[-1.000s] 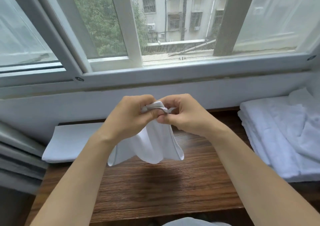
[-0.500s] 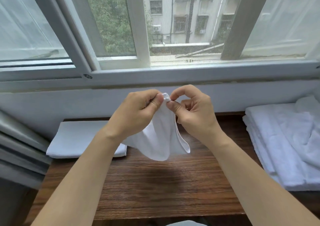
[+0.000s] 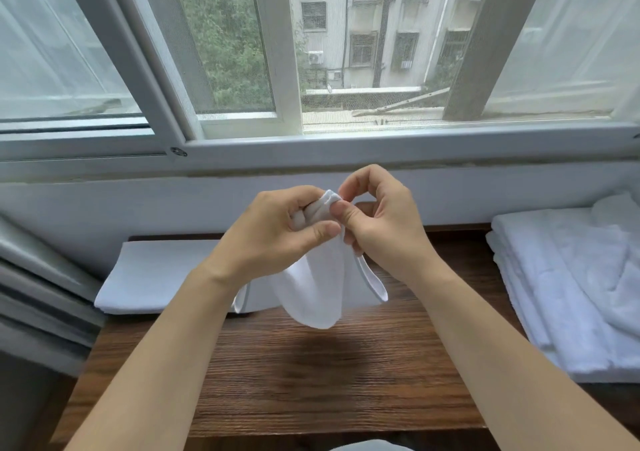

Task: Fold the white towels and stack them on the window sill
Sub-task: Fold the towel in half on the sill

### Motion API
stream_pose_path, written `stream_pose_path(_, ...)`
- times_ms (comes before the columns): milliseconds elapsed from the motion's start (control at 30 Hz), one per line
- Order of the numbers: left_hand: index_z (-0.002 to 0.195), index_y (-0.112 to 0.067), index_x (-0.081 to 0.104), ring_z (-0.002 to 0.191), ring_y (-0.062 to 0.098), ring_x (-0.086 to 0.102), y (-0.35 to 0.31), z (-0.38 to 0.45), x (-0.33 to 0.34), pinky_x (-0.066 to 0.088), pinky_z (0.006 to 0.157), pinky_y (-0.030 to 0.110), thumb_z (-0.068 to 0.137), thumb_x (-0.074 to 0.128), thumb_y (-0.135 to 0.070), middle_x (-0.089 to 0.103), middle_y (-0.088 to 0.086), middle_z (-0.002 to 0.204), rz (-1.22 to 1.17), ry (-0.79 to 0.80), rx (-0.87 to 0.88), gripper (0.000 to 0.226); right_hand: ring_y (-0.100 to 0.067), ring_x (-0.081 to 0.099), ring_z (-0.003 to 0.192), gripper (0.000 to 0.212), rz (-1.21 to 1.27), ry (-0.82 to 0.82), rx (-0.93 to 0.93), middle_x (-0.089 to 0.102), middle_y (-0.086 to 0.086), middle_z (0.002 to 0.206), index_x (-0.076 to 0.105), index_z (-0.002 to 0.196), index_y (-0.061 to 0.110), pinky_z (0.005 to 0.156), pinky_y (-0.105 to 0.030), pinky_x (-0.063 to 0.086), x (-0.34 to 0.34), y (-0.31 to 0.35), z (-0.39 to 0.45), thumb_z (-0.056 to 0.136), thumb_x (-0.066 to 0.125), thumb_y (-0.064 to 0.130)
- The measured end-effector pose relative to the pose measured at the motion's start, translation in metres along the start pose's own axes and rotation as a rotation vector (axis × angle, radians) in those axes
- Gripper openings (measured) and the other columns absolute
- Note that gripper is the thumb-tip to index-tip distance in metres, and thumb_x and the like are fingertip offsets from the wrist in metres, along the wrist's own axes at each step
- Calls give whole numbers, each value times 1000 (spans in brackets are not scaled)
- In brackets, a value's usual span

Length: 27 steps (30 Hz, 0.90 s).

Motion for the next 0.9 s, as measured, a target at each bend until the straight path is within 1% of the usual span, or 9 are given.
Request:
stream_pose_path(100,92,-20,69,63,6,48,4,-1,2,40,61,26,94,74,-27,55,-17,66,-4,-4,-3,9,-26,62,56,15,-46,39,-65,66,0,91,71,107,15,45,-31,51,1,4,0,96,73,6)
stream_pose_path(200,96,-20,71,74,21,57,4,-1,1,49,67,42,97,68,-35,67,-3,79,-10,-7,5,15,-19,65,58,8,-64,45,-105,71,-4,91,75,104,10,44,-31,52,2,7,-2,96,74,7)
stream_pose_path(300,98,-22,72,74,21,57,2,-2,2,48,68,44,100,66,-33,67,-2,79,6,-4,13,12,-15,64,56,4,-27,33,-103,72,-1,84,74,98,10,42,-32,51,0,8,-3,95,75,7)
stream_pose_path(433,100,-29,72,71,10,57,8,-2,1,49,66,37,92,74,-37,66,-13,78,20,-24,-52,12,-15,61,47,4,-23,19,-81,70,7,69,69,98,8,41,-31,49,-5,10,-3,97,73,9)
stream_pose_path(500,100,-29,71,75,6,62,13,-3,0,51,67,28,87,80,-36,69,-17,84,33,-38,-104,17,-18,62,47,7,-6,-9,-69,69,3,76,65,98,8,40,-31,49,-9,11,-2,99,71,10)
stream_pose_path(600,86,-26,68,66,6,55,20,-4,-1,41,59,20,92,75,-37,61,-19,71,102,-76,-130,14,-22,68,53,9,-8,-38,-69,69,-9,87,62,95,9,40,-31,49,-16,13,2,99,70,7)
stream_pose_path(733,88,-28,70,68,3,56,23,-4,-2,39,61,20,93,72,-41,64,-20,72,135,-119,-148,14,-23,69,57,11,-31,-48,-61,69,-13,87,62,93,8,41,-34,53,-25,12,6,98,70,2)
stream_pose_path(833,101,-33,63,64,-1,54,23,-4,-8,40,60,17,77,84,-51,66,-16,87,200,-180,-141,37,-24,70,57,11,-42,-62,-53,68,-10,85,62,94,10,43,-36,56,-35,15,9,98,69,3)
stream_pose_path(900,98,-29,60,63,-1,52,24,-3,-11,38,59,13,73,88,-49,62,-13,83,236,-206,-129,43,-23,69,55,14,-72,-78,-65,66,-8,85,61,92,12,43,-34,55,-45,19,13,99,69,3)
Point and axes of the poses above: each hand's wrist, its own z-axis towards the middle knuckle, its own x-axis out of the palm, y = z × x, the point moved 6 cm from there along z, towards the middle knuckle
